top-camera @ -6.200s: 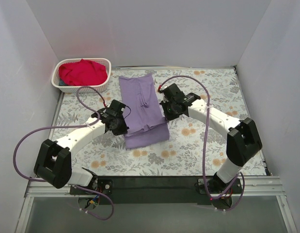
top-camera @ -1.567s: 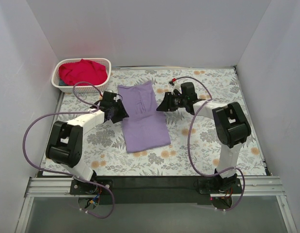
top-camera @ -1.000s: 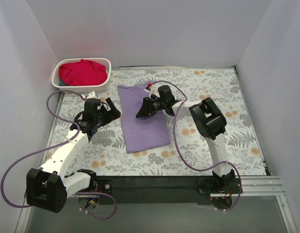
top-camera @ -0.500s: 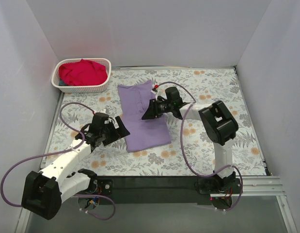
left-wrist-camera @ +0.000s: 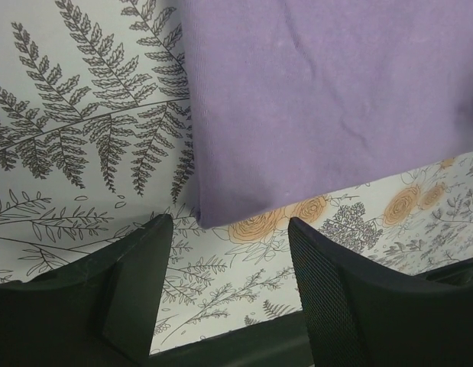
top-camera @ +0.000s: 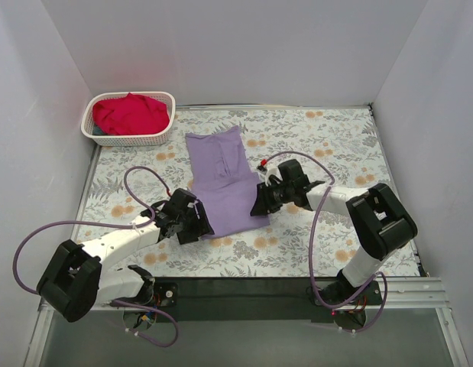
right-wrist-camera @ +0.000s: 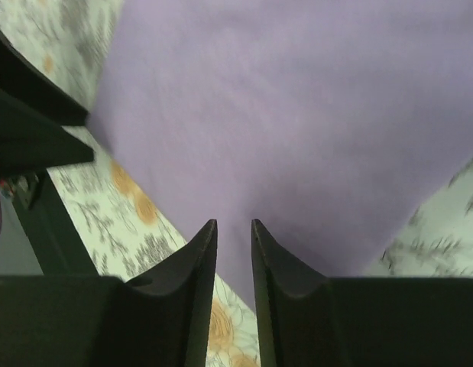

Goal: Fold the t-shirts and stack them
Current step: Fold the tshirt

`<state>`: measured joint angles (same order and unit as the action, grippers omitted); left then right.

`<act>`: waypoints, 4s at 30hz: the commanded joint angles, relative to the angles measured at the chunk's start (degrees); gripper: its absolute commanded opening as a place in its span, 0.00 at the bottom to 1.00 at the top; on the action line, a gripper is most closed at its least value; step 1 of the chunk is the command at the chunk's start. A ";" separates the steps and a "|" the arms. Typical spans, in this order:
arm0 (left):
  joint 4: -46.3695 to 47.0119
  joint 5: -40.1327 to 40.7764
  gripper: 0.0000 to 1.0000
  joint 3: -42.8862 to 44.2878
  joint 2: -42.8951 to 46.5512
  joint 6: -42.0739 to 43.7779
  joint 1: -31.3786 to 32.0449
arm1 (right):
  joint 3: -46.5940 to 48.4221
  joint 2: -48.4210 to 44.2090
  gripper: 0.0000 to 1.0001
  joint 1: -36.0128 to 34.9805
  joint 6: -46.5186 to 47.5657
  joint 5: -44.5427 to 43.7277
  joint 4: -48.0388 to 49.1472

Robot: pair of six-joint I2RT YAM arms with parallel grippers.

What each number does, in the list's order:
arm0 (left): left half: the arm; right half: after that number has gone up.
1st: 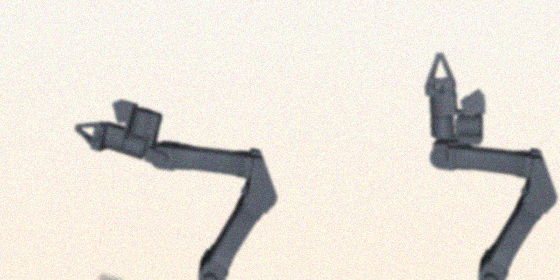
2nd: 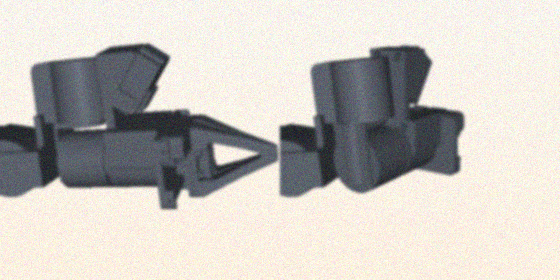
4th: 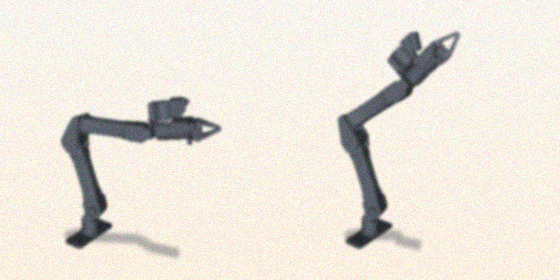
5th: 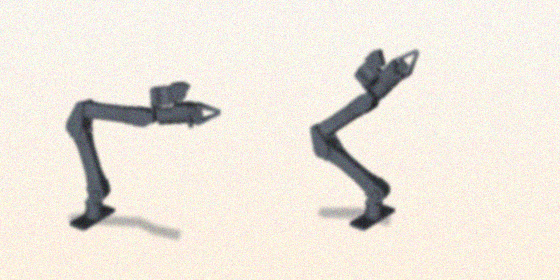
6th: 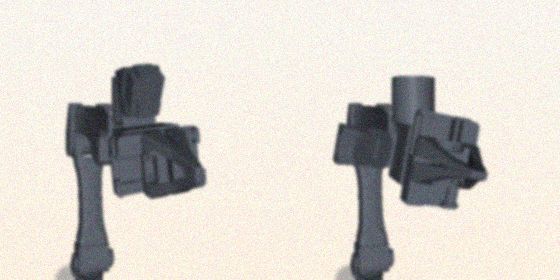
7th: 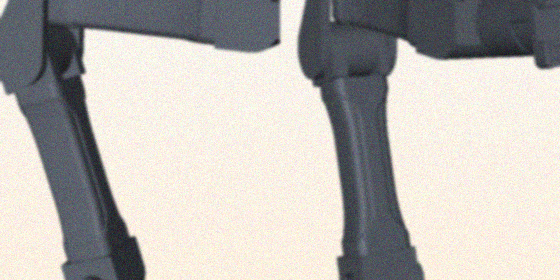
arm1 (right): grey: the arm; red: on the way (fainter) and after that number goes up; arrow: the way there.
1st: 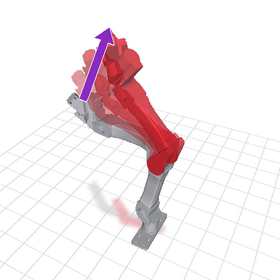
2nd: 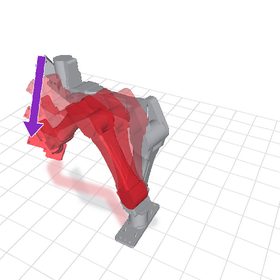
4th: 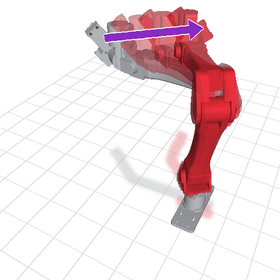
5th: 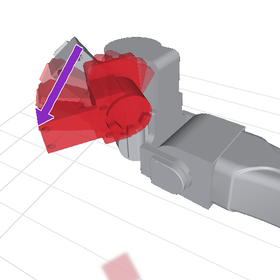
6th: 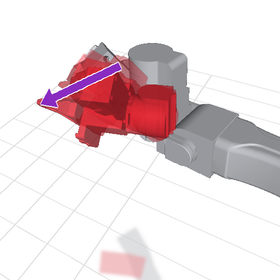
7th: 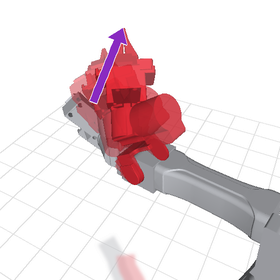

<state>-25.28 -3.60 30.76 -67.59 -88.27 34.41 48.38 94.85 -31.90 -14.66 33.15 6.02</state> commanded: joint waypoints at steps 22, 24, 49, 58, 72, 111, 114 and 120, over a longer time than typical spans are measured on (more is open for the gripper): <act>-1.79 4.63 0.52 3.95 -5.08 -3.93 2.23 | -5.49 -15.22 0.44 -1.06 0.42 -21.18 -17.35; -2.23 5.61 0.49 5.01 -6.32 -3.93 2.67 | -5.05 -15.22 0.45 -1.85 -0.46 -24.26 -19.81; -15.24 13.97 0.42 12.48 -19.15 -5.33 10.76 | 2.42 -1.51 0.42 -13.01 -7.32 -37.80 -28.08; -17.79 13.97 0.55 12.48 -21.88 -6.48 12.52 | 3.30 0.95 0.38 -15.73 -8.11 -38.77 -32.47; -22.88 15.99 0.53 11.69 -21.27 -7.71 13.31 | 2.77 1.83 0.32 -17.05 -8.29 -39.39 -33.97; -33.50 -12.14 0.00 8.07 -0.89 -15.26 34.76 | -3.49 -20.31 0.01 -25.58 -9.34 -26.63 -62.08; -36.76 -4.24 0.00 12.37 1.05 -17.11 32.13 | 1.70 -20.23 0.01 -25.14 -8.73 -31.71 -64.37; -35.37 4.89 0.00 15.46 6.16 -10.97 15.35 | 18.31 -13.21 0.01 -21.10 -4.16 -42.52 -65.00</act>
<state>-54.57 -6.44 44.51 -63.70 -102.59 56.34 60.31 79.20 -55.48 -22.70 1.32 -54.24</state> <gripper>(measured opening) 0.048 0.013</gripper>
